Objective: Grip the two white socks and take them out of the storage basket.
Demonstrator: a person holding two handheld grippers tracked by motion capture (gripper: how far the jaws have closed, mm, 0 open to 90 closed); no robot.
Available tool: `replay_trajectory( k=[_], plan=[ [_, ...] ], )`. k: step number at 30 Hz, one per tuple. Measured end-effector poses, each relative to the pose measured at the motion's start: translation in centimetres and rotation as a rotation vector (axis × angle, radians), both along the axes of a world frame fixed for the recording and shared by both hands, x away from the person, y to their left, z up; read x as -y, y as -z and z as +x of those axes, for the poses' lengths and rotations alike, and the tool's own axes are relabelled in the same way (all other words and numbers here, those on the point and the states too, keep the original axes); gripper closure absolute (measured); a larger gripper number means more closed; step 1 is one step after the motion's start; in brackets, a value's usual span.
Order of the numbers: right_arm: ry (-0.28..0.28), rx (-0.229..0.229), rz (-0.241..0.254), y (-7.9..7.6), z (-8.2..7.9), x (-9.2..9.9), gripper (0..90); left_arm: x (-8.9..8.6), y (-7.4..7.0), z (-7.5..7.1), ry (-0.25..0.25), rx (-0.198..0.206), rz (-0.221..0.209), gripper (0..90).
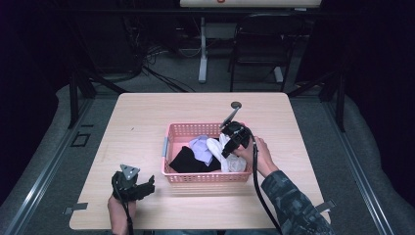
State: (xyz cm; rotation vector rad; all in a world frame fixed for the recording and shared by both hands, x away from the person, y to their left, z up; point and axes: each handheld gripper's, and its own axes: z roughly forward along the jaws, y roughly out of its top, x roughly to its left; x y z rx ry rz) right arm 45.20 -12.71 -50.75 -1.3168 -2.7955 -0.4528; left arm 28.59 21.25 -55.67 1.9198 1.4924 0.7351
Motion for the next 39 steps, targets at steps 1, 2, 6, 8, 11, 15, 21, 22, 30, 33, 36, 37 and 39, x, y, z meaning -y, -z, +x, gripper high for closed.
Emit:
replay_trajectory(
  k=[1, 2, 6, 8, 11, 15, 21, 22, 30, 33, 36, 37, 39],
  plan=[
    [-0.018, -0.011, -0.015, 0.0, 0.2, 0.0, 51.1, 0.0, 0.0, 0.0, 0.0, -0.001, -0.001, 15.9],
    [-0.018, -0.011, -0.015, 0.0, 0.2, 0.0, 51.1, 0.0, 0.0, 0.0, 0.0, -0.001, -0.001, 15.9],
    [-0.014, -0.027, -0.049, 0.4, 0.5, -0.1, 54.2, 0.0, 0.0, 0.0, 0.0, 0.001, -0.004, 15.9],
    [-0.01, -0.03, -0.07, 0.5, 0.7, -0.1, 54.7, 0.0, 0.0, 0.0, 0.001, -0.001, -0.004, 15.9],
    [-0.003, -0.037, -0.083, 0.7, 0.7, -0.1, 57.6, 0.0, 0.0, 0.0, 0.001, 0.0, -0.003, 15.9],
    [0.001, -0.043, -0.076, 0.8, 0.6, -0.1, 77.5, 0.0, 0.0, 0.0, 0.001, 0.0, -0.005, 15.9],
    [0.011, -0.067, -0.062, 0.3, 0.5, 0.3, 84.9, 0.0, 0.0, 0.0, 0.002, 0.001, -0.007, 15.9],
    [-0.003, -0.059, -0.057, 0.2, 0.6, 0.5, 85.2, 0.0, 0.0, 0.0, 0.002, 0.001, -0.007, 15.9],
    [-0.001, -0.055, -0.008, -2.1, 0.3, 0.8, 85.8, 0.0, 0.0, 0.0, -0.001, 0.002, -0.007, 15.9],
    [-0.011, -0.05, -0.009, -2.8, 0.3, 0.8, 85.8, 0.0, 0.0, 0.0, -0.002, 0.002, -0.008, 15.9],
    [-0.012, -0.035, -0.009, -3.5, 0.1, 0.7, 85.9, 0.0, 0.0, 0.0, -0.001, 0.002, -0.007, 15.9],
    [-0.01, -0.037, -0.008, -3.9, 0.1, 0.6, 85.9, 0.0, 0.0, 0.0, -0.001, 0.002, -0.007, 15.9],
    [-0.007, -0.026, 0.007, -4.3, 0.0, 0.5, 85.8, 0.0, 0.0, 0.0, -0.002, 0.002, -0.009, 15.9]
  ],
)
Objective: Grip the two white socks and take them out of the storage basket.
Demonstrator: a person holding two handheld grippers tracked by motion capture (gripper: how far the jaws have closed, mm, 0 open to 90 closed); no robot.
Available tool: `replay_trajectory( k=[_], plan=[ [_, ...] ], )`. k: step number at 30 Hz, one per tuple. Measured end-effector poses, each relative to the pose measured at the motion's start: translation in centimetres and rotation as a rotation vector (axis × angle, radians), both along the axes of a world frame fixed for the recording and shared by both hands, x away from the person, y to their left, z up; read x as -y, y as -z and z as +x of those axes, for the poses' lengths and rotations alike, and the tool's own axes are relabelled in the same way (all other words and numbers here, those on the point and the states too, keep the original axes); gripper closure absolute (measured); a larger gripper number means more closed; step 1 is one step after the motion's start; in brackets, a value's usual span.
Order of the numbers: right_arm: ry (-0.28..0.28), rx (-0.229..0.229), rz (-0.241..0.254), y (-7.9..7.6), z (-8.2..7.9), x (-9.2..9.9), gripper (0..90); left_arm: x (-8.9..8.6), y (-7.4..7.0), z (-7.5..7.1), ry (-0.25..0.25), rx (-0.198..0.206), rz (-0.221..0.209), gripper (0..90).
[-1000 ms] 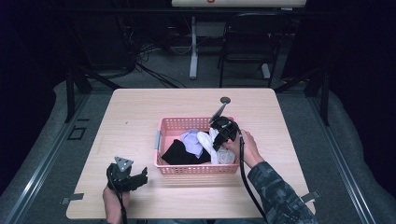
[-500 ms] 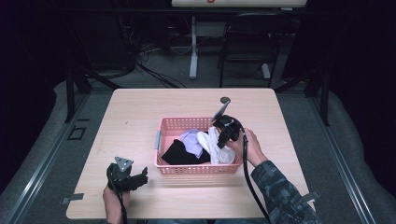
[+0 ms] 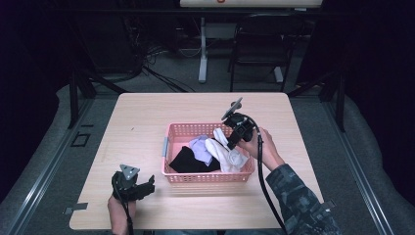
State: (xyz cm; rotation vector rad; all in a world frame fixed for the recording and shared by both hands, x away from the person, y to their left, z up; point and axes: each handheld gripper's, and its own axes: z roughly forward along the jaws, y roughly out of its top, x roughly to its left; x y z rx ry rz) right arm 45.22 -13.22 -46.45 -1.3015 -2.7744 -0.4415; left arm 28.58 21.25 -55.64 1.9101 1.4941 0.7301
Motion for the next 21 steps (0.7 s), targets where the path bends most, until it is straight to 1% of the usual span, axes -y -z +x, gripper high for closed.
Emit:
replay_trajectory(
  k=[1, 2, 3, 4, 7, 8, 11, 12, 13, 14, 15, 18, 19, 21],
  plan=[
    [-0.021, -0.01, -0.016, -0.6, 0.1, 0.0, 85.9, 0.0, 0.0, 0.0, 0.001, 0.0, 0.0, 15.9],
    [-0.021, -0.01, -0.016, -0.6, 0.1, 0.0, 85.9, 0.0, 0.0, 0.0, 0.001, 0.0, 0.0, 15.9],
    [-0.015, -0.009, -0.03, -0.9, 0.1, -0.1, 85.8, 0.0, 0.0, 0.0, 0.001, 0.0, 0.001, 15.9],
    [-0.024, -0.002, -0.02, -1.4, 0.2, -0.1, 85.9, 0.0, 0.0, 0.0, 0.002, 0.0, 0.001, 15.9],
    [-0.022, -0.008, -0.015, -2.0, 0.3, -0.2, 85.9, 0.0, 0.0, 0.0, 0.001, 0.0, 0.0, 15.9],
    [-0.036, 0.005, -0.029, -2.7, 0.3, -0.3, 85.8, 0.0, 0.0, 0.0, 0.001, -0.001, -0.001, 15.9],
    [-0.035, 0.014, -0.022, -3.2, 0.3, -0.4, 85.8, 0.0, 0.0, 0.0, 0.002, -0.001, 0.0, 15.9],
    [-0.04, 0.013, -0.029, -3.7, 0.4, -0.5, 85.8, 0.0, 0.0, 0.0, 0.003, 0.0, 0.0, 15.9],
    [-0.04, 0.013, -0.029, -3.7, 0.4, -0.5, 85.8, 0.0, 0.0, 0.0, 0.003, 0.0, 0.0, 15.9],
    [-0.047, 0.014, -0.039, -4.0, 0.4, -0.5, 85.8, 0.0, 0.0, 0.0, 0.001, 0.0, -0.001, 15.9],
    [-0.046, 0.017, -0.036, -4.3, 0.4, -0.6, 85.8, 0.0, 0.0, 0.0, 0.001, 0.0, -0.001, 15.9],
    [-0.048, 0.017, -0.033, -4.6, 0.4, -0.6, 85.8, 0.0, 0.0, 0.0, 0.002, -0.001, -0.001, 15.9],
    [-0.052, 0.017, -0.043, -4.7, 0.4, -0.6, 85.8, 0.0, 0.0, 0.0, 0.002, 0.0, -0.002, 15.9],
    [-0.054, 0.021, -0.042, -5.1, 0.4, -0.5, 85.8, 0.0, 0.0, 0.0, 0.002, 0.001, -0.003, 15.9]
  ],
)
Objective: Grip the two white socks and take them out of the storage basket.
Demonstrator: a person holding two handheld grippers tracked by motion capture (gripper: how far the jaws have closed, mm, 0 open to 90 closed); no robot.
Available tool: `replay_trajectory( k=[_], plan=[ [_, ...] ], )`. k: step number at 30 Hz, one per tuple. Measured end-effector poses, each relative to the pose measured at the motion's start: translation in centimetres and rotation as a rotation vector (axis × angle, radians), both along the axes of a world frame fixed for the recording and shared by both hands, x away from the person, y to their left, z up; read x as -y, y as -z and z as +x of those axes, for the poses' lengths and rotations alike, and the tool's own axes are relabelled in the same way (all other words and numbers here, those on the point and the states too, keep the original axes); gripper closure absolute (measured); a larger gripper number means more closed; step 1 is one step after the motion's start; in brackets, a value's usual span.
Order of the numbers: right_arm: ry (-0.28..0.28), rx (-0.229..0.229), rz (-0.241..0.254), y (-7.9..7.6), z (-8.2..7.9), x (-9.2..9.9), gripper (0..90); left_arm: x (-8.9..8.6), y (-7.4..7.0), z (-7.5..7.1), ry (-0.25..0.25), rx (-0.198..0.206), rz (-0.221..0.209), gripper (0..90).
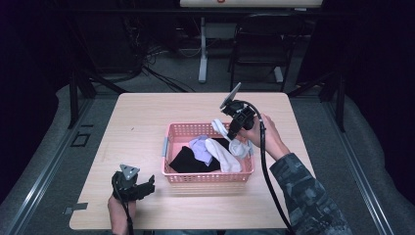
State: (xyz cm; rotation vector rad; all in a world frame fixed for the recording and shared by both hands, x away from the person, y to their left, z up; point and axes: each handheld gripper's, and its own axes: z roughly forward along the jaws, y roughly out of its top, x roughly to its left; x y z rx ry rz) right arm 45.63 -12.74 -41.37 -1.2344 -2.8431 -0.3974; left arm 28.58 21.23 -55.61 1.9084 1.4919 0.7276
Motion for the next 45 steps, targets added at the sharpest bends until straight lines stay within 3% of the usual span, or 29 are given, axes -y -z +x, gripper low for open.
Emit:
replay_trajectory(
  k=[12, 24, 37, 45],
  plan=[
    [0.023, 0.017, 0.01, -1.4, -0.3, 1.6, 85.8, 0.0, 0.0, 0.0, -0.003, -0.001, -0.001, 15.9],
    [0.074, 0.042, 0.019, -3.0, -1.1, 5.3, 85.8, 0.0, 0.0, 0.0, -0.003, -0.001, -0.001, 15.9],
    [0.153, 0.055, 0.01, -3.3, -1.4, 9.7, 85.8, 0.0, 0.0, 0.0, -0.005, -0.001, -0.003, 15.9],
    [0.196, 0.04, 0.012, -2.3, -1.2, 11.8, 85.8, 0.0, 0.0, 0.0, -0.007, -0.001, -0.004, 15.9]
  ],
)
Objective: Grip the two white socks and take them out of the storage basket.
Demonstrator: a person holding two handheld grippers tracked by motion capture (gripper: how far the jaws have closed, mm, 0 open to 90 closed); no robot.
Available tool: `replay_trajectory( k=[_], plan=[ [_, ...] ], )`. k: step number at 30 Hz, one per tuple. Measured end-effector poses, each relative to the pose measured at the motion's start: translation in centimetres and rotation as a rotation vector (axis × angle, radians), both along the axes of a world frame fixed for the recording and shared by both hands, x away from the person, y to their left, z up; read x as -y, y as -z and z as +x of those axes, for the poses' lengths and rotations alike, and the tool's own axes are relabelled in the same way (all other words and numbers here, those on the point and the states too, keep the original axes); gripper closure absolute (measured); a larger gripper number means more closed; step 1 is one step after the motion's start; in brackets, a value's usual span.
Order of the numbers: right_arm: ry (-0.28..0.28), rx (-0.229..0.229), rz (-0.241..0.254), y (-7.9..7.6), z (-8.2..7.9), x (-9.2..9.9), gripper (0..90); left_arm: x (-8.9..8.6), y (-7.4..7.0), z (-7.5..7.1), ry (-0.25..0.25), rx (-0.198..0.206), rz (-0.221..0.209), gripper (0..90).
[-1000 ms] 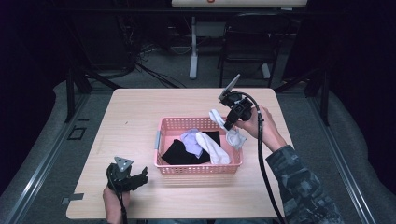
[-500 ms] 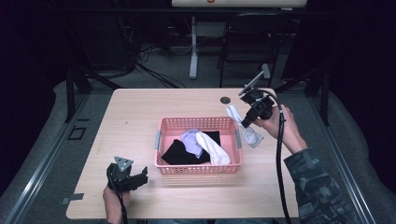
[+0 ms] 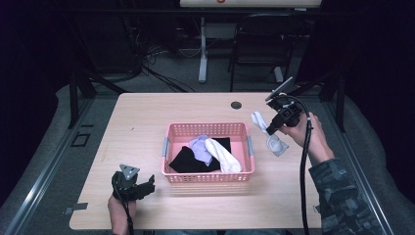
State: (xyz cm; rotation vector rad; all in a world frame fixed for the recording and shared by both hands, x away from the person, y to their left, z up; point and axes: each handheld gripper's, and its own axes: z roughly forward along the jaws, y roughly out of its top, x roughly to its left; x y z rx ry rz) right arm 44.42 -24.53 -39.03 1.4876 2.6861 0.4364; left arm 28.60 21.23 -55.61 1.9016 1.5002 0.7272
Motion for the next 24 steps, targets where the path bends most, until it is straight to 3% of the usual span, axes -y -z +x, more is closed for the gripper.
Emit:
replay_trajectory(
  k=[10, 24],
  plan=[
    [0.052, -0.02, 0.002, 1.7, 0.4, 2.0, 85.8, 0.0, 0.0, 0.0, -0.002, 0.0, 0.001, 15.9],
    [0.123, -0.059, -0.007, 5.9, 0.9, 4.2, 85.8, 0.1, 0.0, 0.0, -0.001, 0.006, 0.0, 15.9]
  ],
)
